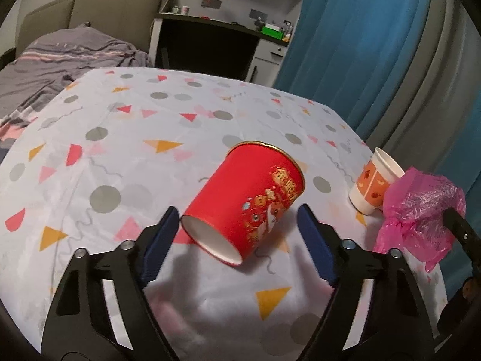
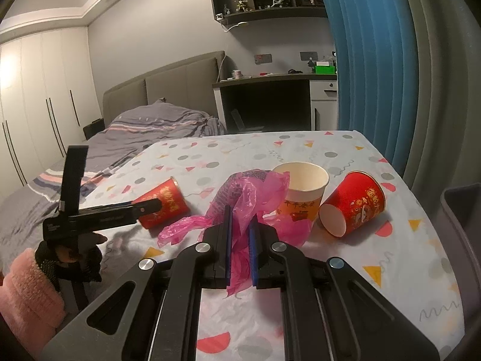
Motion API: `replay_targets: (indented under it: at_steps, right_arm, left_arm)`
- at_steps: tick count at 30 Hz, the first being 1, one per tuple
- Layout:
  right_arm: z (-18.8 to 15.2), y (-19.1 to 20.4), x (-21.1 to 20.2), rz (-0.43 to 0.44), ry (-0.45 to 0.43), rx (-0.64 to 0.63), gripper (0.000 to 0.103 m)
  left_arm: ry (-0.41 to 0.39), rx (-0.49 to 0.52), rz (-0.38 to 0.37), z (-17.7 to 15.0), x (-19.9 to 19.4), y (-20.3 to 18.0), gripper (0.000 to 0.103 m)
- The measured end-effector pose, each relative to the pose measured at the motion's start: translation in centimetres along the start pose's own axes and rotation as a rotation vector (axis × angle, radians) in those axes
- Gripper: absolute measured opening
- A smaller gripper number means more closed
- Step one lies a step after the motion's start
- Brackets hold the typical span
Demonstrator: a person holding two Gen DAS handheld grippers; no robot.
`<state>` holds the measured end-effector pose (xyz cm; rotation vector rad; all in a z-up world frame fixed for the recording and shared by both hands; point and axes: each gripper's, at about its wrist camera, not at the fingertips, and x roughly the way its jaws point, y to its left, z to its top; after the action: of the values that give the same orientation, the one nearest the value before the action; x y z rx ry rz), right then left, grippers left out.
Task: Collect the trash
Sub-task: 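Grasp the pink plastic bag with the right tool while the left tool grasps a red paper cup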
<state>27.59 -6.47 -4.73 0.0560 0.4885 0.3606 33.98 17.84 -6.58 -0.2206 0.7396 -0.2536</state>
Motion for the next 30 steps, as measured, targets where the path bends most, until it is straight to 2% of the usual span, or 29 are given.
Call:
replay_targets:
  at_steps: [4,10,21,27,30]
  right_arm:
    - [-0.1,0.2,-0.1,0.007,0.003,-0.003,0.01]
    - [-0.3,0.4,-0.4,0.014,0.005,-0.006,0.01]
    - [-0.3,0.4,-1.5,0.03,-0.007,-0.011,0.01]
    - [-0.3,0.4,-2.3,0.036,-0.019,-0.008,0.01]
    - [-0.3,0.4,-2.6,0.039,-0.023,-0.008,0.01]
  left_arm:
    - [0.012,0.009,0.002,-0.1,0.1,-0.2,0.06]
    - [0.0,0.027,-0.009,-0.4,-0.3,-0.8,0.049]
    - [-0.016,0.024,0.032,-1.4,-1.4,-1.7,0.044]
    - [-0.024,0.03,0.037,-1.8,-2.3,-2.5,0.032]
    - [-0.019,0.048,0.079,-1.8,-2.0,-2.8,0.032]
